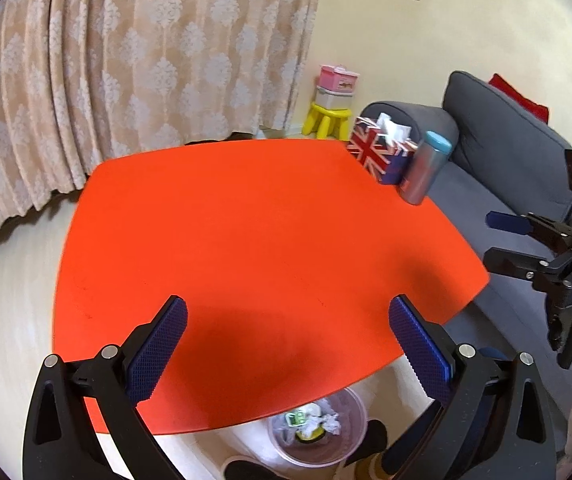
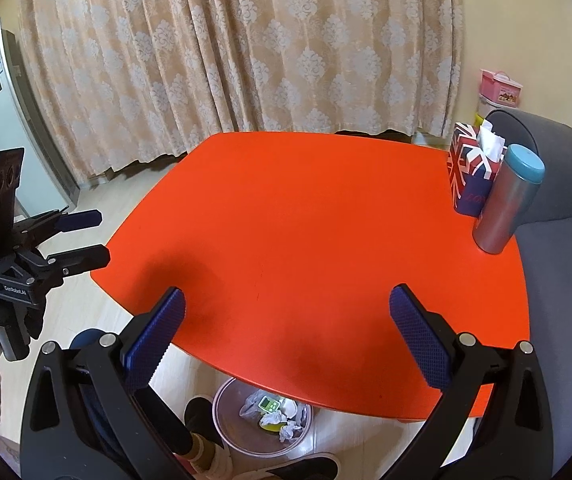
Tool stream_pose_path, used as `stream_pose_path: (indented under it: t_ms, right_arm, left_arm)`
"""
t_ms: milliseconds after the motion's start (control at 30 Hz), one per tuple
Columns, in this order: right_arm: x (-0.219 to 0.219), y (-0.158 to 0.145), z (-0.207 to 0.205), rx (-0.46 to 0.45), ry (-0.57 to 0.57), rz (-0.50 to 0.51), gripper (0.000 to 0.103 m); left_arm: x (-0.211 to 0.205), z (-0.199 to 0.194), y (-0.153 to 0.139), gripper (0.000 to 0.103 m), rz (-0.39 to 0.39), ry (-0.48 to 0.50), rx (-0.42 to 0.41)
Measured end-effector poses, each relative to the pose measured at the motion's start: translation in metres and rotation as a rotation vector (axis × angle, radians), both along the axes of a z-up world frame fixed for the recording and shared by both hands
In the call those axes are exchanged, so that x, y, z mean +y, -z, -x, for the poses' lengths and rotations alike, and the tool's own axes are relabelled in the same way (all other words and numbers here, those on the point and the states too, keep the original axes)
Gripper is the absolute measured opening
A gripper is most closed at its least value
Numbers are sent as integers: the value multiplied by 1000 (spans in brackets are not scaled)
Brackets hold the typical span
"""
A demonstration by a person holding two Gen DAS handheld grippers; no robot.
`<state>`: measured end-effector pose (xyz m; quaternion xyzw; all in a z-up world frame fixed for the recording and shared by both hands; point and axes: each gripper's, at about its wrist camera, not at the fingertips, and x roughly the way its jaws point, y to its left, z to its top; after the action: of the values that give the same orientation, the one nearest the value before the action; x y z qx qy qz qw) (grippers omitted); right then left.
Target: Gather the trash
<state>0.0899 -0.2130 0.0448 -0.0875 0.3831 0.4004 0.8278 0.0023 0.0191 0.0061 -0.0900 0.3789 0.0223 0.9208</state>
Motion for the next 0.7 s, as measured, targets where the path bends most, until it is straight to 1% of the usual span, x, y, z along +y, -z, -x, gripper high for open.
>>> stream_pose_path:
  t_ms: [67,133,700]
  right_arm:
    - [0,0,0,4,-3,0,100]
    - [2,0,-2,8,-8,1,100]
    - [4,3,-7,4,8,8,100]
  left_arm:
    - [-2,0,-1,97,-43,-18,-1]
    - [-2,-1,0,97,-58,-28,2]
    - [2,-3,-2,97,-56,-55,-3]
